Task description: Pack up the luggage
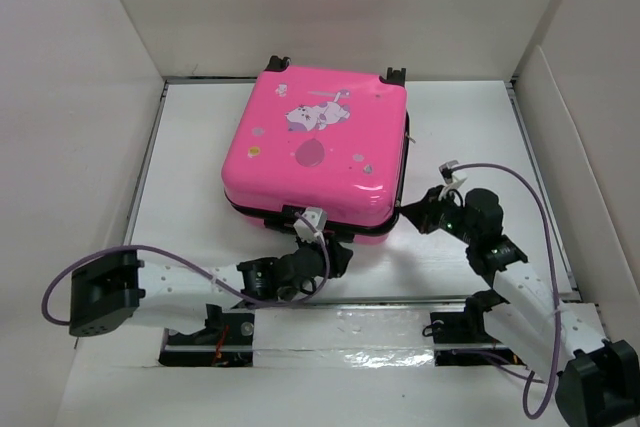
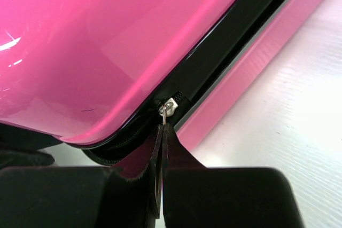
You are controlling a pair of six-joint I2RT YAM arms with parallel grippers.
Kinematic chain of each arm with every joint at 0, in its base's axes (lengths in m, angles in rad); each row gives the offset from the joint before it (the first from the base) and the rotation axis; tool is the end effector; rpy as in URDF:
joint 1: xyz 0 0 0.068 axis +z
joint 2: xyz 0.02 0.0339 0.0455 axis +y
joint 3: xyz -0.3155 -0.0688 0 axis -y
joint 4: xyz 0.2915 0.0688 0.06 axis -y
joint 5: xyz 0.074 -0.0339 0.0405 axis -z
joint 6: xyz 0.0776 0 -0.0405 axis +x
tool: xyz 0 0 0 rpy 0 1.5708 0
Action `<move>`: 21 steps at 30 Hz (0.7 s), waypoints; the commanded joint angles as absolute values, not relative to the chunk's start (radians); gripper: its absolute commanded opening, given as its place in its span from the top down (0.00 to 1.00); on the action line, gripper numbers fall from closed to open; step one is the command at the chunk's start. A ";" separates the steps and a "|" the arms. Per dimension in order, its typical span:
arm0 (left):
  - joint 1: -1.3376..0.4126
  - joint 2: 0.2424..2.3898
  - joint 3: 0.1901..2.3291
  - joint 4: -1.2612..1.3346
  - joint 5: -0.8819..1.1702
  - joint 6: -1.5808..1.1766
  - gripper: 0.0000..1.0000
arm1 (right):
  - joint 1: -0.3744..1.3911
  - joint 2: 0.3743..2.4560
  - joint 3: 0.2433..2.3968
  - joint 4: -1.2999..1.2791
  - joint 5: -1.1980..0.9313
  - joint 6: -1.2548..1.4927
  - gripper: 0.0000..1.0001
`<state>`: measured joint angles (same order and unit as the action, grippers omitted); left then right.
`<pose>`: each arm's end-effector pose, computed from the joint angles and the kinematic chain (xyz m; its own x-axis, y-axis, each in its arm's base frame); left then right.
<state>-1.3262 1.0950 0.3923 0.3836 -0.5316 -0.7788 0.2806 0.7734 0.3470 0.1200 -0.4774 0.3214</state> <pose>0.1037 -0.2529 0.2072 -0.5597 -0.2580 -0.7875 0.4589 0.6948 -0.5538 0.2022 0.0954 0.2249 -0.4857 0.1520 -0.8608 -0.5412 0.7210 0.4327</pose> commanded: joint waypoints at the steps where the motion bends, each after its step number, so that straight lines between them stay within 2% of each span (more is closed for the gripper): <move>1: -1.327 1.172 0.469 0.546 -0.525 -0.739 0.64 | 0.365 0.738 0.391 -0.015 -0.335 0.321 1.00; 4: -1.315 1.273 0.544 0.594 -0.552 -0.695 0.63 | 0.454 0.721 0.399 -0.069 -0.253 0.342 1.00; 8: -1.212 1.382 0.598 0.653 -0.493 -0.673 0.62 | 0.570 0.700 0.406 -0.106 -0.163 0.368 1.00; 12: -1.148 1.408 0.603 0.663 -0.494 -0.675 0.62 | 0.641 0.658 0.426 -0.188 -0.068 0.396 1.00; 21: -1.062 1.417 0.598 0.689 -0.495 -0.673 0.62 | 0.831 0.626 0.446 -0.278 -0.031 0.485 1.00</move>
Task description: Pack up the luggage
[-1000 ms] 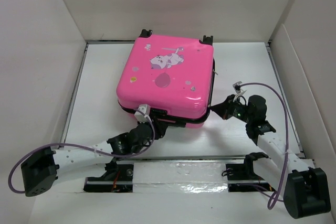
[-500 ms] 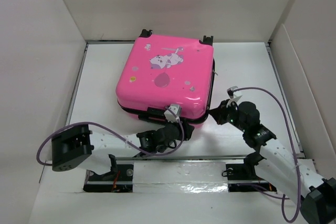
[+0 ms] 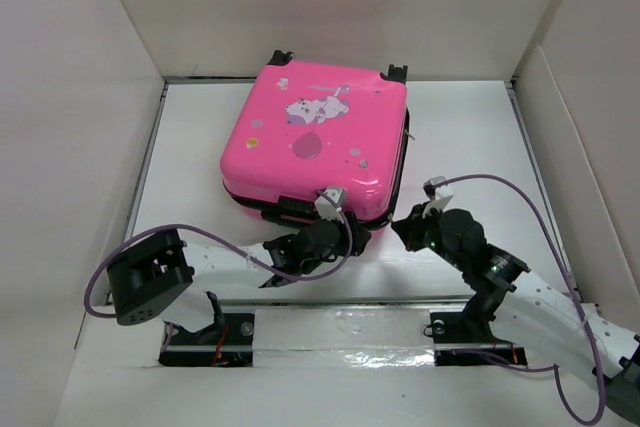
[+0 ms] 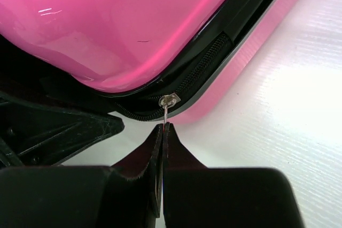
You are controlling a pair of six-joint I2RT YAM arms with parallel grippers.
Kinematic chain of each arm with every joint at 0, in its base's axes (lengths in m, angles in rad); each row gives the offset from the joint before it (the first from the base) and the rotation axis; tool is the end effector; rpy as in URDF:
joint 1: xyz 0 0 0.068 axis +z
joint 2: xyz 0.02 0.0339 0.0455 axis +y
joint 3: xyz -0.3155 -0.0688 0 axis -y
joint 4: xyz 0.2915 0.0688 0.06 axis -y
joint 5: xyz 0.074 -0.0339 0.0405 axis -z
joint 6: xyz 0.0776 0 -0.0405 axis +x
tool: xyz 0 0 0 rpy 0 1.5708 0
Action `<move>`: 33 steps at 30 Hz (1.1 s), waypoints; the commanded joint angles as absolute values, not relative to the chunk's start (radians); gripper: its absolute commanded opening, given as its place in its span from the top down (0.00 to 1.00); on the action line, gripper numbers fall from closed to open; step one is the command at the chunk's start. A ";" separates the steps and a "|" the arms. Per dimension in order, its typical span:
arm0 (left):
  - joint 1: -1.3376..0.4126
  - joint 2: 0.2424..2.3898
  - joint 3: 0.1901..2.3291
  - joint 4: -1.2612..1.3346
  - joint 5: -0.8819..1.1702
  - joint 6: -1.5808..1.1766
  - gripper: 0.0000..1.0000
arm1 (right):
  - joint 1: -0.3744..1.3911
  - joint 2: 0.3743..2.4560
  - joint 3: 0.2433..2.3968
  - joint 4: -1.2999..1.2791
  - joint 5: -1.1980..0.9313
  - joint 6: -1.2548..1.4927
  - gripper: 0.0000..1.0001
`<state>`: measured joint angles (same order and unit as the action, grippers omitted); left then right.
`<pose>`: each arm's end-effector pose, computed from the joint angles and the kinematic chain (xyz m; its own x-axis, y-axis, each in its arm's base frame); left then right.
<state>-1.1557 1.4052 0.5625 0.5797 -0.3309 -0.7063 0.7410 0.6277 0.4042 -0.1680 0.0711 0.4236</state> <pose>0.1638 -0.3093 0.2087 -0.5593 -0.2529 -0.7894 0.4941 0.6630 -0.5624 0.1529 0.1324 0.2349 -0.5135 0.0859 -0.8538 -0.4539 0.8172 0.3552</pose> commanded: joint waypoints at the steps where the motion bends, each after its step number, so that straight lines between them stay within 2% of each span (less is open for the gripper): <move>1: -1.052 1.419 0.601 0.692 -0.492 -0.673 0.62 | 0.853 0.632 0.448 -0.276 -0.034 0.494 1.00; 8: -1.052 1.468 0.653 0.716 -0.408 -0.666 0.62 | 0.980 0.765 0.454 -0.080 -0.005 0.567 1.00; 12: -1.086 1.463 0.666 0.719 -0.399 -0.647 0.62 | 1.011 0.833 0.399 0.257 0.148 0.643 1.00; 14: -1.086 1.441 0.658 0.706 -0.393 -0.649 0.62 | 1.020 0.879 0.388 0.331 0.185 0.670 1.00; 17: -1.086 1.355 0.615 0.657 -0.405 -0.644 0.59 | 1.041 0.916 0.420 0.264 0.287 0.672 1.00; 21: -1.048 1.182 0.487 0.516 -0.436 -0.656 0.53 | 1.042 0.821 0.385 0.152 0.362 0.660 1.00; 26: -0.956 0.939 0.371 0.355 -0.446 -0.735 0.48 | 1.042 0.674 0.334 0.091 0.330 0.647 1.00; 33: -0.726 0.831 0.266 0.282 -0.330 -0.795 0.48 | 1.042 0.672 0.339 0.061 0.270 0.629 1.00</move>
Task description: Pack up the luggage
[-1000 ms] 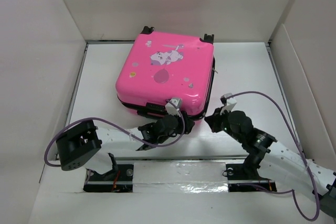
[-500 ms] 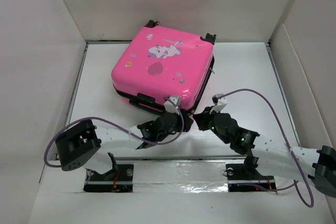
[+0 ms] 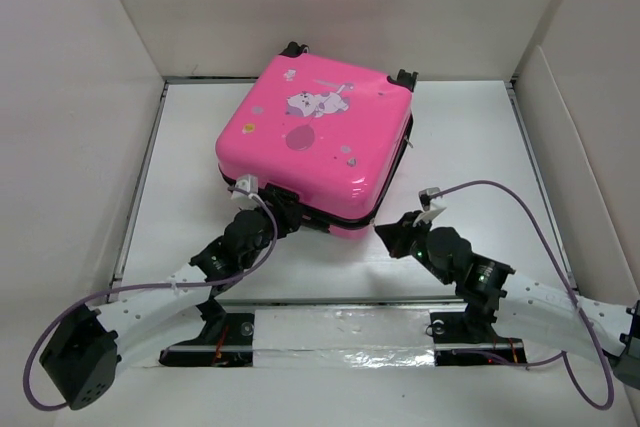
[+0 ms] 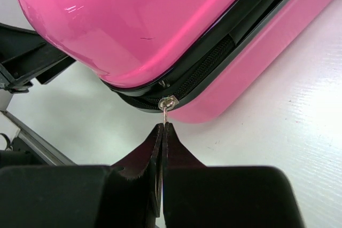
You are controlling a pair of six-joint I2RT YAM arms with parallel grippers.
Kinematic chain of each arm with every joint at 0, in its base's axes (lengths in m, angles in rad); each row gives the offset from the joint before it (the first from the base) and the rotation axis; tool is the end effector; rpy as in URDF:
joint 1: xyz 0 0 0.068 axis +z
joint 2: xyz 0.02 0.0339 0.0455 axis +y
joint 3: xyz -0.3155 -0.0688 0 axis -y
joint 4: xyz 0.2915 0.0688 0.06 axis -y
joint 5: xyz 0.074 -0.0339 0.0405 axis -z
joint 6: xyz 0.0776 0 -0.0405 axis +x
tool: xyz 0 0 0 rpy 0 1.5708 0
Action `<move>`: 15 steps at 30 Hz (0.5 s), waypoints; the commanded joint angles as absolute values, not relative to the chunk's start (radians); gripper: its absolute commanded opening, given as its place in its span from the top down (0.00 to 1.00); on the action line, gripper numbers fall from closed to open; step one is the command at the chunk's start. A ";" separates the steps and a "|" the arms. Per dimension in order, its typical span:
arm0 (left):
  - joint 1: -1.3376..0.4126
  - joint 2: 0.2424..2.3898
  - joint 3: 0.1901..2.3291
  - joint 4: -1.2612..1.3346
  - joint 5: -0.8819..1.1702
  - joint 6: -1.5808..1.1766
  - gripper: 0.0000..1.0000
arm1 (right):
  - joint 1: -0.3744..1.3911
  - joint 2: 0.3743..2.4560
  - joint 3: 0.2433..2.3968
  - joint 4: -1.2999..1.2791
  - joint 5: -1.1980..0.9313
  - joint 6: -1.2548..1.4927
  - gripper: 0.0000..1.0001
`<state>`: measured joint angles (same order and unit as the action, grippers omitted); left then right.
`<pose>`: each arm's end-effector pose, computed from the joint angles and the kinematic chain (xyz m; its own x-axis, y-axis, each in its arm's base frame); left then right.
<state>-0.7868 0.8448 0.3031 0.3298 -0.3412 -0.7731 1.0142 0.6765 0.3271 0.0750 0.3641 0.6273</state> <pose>0.1844 -0.1481 0.2196 -0.4110 -0.5199 -0.7489 0.2086 0.7461 -0.6324 0.1341 0.1632 0.2279 -0.4753 0.2743 -0.8360 -0.4117 0.7704 0.4869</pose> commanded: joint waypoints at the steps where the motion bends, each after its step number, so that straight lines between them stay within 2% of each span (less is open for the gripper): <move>1: -0.686 0.830 0.259 0.291 -0.315 -0.792 0.48 | 1.042 0.675 0.342 0.061 0.262 0.624 1.00; 5: -0.658 0.867 0.262 0.307 -0.282 -0.787 0.50 | 1.042 0.684 0.354 0.063 0.258 0.620 1.00; 11: -0.649 0.821 0.235 0.239 -0.350 -0.805 0.64 | 1.042 0.667 0.353 0.063 0.259 0.624 1.00; 15: -0.649 0.753 0.209 0.180 -0.368 -0.807 0.63 | 1.042 0.692 0.354 0.084 0.258 0.620 1.00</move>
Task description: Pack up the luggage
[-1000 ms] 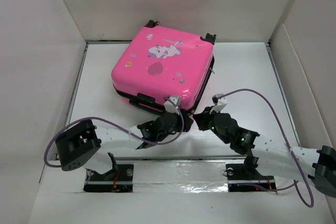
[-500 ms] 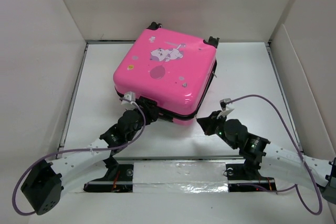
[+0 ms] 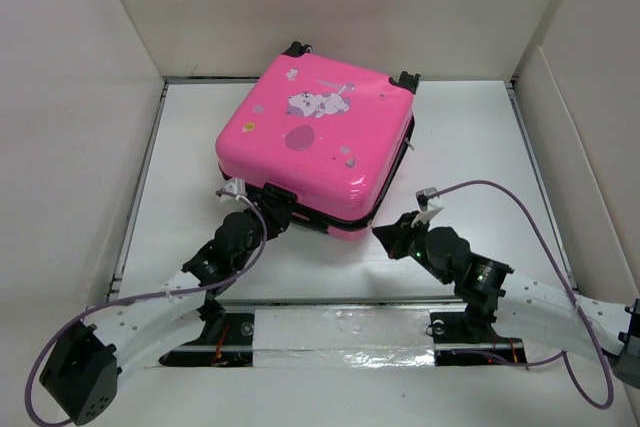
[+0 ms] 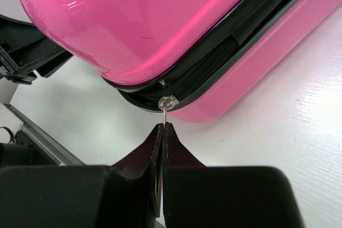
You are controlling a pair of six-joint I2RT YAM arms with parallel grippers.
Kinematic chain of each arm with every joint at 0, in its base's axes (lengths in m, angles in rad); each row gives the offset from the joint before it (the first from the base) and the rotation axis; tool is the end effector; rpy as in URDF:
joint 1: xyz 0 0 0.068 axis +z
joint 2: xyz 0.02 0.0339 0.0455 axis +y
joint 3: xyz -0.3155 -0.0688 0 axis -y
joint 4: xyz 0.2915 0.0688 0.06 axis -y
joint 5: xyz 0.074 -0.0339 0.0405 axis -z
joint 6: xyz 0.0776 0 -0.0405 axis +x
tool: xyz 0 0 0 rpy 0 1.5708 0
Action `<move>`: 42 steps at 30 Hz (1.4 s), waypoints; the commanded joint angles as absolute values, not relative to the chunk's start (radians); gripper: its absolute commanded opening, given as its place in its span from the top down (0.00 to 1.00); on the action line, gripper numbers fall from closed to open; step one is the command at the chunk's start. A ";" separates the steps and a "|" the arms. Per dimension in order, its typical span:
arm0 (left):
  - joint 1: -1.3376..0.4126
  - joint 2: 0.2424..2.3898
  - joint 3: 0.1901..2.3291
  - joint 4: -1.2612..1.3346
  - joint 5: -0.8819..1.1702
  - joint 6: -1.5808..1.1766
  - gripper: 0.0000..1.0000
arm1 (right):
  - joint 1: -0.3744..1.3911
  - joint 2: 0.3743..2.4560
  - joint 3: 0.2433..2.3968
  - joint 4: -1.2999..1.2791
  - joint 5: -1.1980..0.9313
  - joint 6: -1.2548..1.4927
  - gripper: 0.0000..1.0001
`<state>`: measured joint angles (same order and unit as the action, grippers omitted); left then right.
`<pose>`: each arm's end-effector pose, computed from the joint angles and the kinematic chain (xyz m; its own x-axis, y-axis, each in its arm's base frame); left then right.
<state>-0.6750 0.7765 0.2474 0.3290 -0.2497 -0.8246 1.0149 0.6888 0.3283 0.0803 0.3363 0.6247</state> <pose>0.1861 -0.1244 0.2096 -0.4111 -0.5823 -0.7014 0.1688 0.7075 -0.6863 0.1336 0.1665 0.2266 -0.4895 0.2583 -0.8329 -0.4293 0.7600 0.4880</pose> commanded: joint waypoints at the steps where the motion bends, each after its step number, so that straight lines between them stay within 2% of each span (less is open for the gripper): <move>1: -0.649 0.747 0.206 0.170 -0.368 -0.805 0.62 | 1.042 0.699 0.357 0.087 0.253 0.617 1.00; 5: -0.649 0.736 0.207 0.137 -0.362 -0.807 0.46 | 1.042 0.722 0.357 0.106 0.247 0.617 1.00; 8: -0.649 0.756 0.212 0.135 -0.353 -0.804 0.40 | 1.042 0.718 0.353 0.118 0.242 0.618 1.00; 14: -0.649 0.804 0.235 0.107 -0.336 -0.816 0.42 | 1.042 0.716 0.350 0.121 0.236 0.615 1.00; 21: -0.649 0.863 0.242 0.238 -0.325 -0.821 0.43 | 1.042 0.750 0.348 0.160 0.213 0.611 1.00; 25: -0.649 0.966 0.250 0.369 -0.287 -0.822 0.50 | 1.051 0.761 0.354 0.175 0.199 0.606 1.00; 26: -0.649 0.997 0.252 0.389 -0.284 -0.822 0.56 | 1.051 0.765 0.357 0.176 0.198 0.604 1.00; 28: -0.681 1.014 0.249 0.441 -0.302 -0.828 0.60 | 1.060 0.782 0.360 0.195 0.195 0.603 1.00; 31: -0.701 1.031 0.244 0.504 -0.311 -0.833 0.82 | 1.069 0.827 0.371 0.228 0.189 0.603 1.00; 32: -0.701 1.038 0.241 0.523 -0.296 -0.838 0.97 | 1.083 0.842 0.377 0.242 0.187 0.604 1.00; 33: -0.701 1.042 0.236 0.535 -0.290 -0.836 1.00 | 1.092 0.857 0.385 0.270 0.187 0.603 1.00; 42: -0.732 1.072 0.196 0.646 -0.259 -0.851 1.00 | 1.259 1.159 0.547 0.396 0.268 0.597 1.00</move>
